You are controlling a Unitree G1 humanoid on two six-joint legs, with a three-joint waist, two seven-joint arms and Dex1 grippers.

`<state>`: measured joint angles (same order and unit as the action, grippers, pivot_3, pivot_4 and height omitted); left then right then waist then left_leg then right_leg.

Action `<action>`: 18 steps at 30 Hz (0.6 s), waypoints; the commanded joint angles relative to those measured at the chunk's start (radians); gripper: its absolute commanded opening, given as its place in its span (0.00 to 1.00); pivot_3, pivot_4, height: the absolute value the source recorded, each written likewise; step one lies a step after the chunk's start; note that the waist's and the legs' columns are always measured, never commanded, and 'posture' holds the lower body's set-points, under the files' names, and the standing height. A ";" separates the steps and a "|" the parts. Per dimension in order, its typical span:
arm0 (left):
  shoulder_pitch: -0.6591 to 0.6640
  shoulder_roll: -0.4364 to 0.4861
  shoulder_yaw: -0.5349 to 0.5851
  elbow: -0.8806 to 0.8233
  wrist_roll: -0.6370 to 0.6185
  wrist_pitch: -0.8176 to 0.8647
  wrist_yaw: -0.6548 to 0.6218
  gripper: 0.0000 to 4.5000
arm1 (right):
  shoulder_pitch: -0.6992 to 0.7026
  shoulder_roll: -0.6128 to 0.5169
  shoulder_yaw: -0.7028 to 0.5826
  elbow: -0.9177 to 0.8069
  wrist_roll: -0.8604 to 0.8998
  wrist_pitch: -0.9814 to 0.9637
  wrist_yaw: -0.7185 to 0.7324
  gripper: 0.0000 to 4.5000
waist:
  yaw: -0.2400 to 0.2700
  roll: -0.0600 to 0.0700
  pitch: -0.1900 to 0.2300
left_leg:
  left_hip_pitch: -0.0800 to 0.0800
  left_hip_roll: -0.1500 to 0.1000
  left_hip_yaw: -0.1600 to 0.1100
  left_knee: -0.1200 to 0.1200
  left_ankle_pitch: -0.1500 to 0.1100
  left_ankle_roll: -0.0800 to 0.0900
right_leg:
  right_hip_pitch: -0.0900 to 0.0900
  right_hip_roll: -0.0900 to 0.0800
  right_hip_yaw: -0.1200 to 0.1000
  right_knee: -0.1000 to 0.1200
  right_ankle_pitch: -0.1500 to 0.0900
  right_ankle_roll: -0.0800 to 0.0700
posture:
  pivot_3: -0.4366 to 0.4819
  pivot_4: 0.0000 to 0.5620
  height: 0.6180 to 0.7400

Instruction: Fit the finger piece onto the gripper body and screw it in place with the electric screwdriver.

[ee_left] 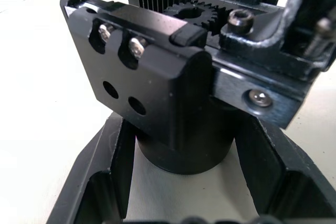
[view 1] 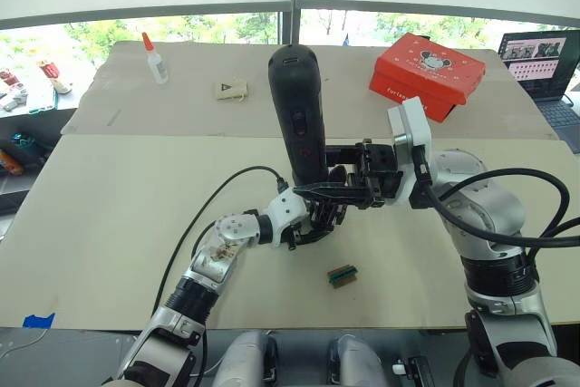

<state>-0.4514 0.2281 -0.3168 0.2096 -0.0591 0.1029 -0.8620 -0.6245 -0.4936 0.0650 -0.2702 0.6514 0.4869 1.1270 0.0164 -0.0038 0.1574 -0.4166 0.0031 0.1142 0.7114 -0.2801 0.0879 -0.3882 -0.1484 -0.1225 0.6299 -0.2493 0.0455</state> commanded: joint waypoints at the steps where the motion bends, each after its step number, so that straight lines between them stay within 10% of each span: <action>1: -0.001 -0.006 -0.005 -0.022 -0.003 -0.011 0.000 0.51 | -0.006 -0.002 -0.017 0.014 0.022 0.031 -0.023 0.43 | 0.000 0.000 0.000 | 0.000 0.000 0.000 0.000 0.000 0.000 | 0.000 0.000 0.000 0.000 0.000 0.000 | 0.48 0.27 1.00; 18: -0.004 -0.003 0.000 -0.021 -0.006 -0.009 0.000 0.51 | 0.021 -0.015 0.003 0.076 -0.019 -0.068 0.060 0.43 | -0.001 0.000 0.000 | 0.000 0.000 0.000 0.000 0.000 0.000 | 0.000 0.000 0.000 0.000 0.000 0.000 | 0.48 0.27 1.00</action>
<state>-0.4515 0.2295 -0.3166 0.2100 -0.0590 0.1031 -0.8609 -0.6168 -0.4866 0.0607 -0.2030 0.6608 0.4208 1.1799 0.0157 -0.0036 0.1572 -0.4160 0.0031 0.1143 0.7115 -0.2801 0.0879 -0.3879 -0.1484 -0.1225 0.6301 -0.2493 0.0455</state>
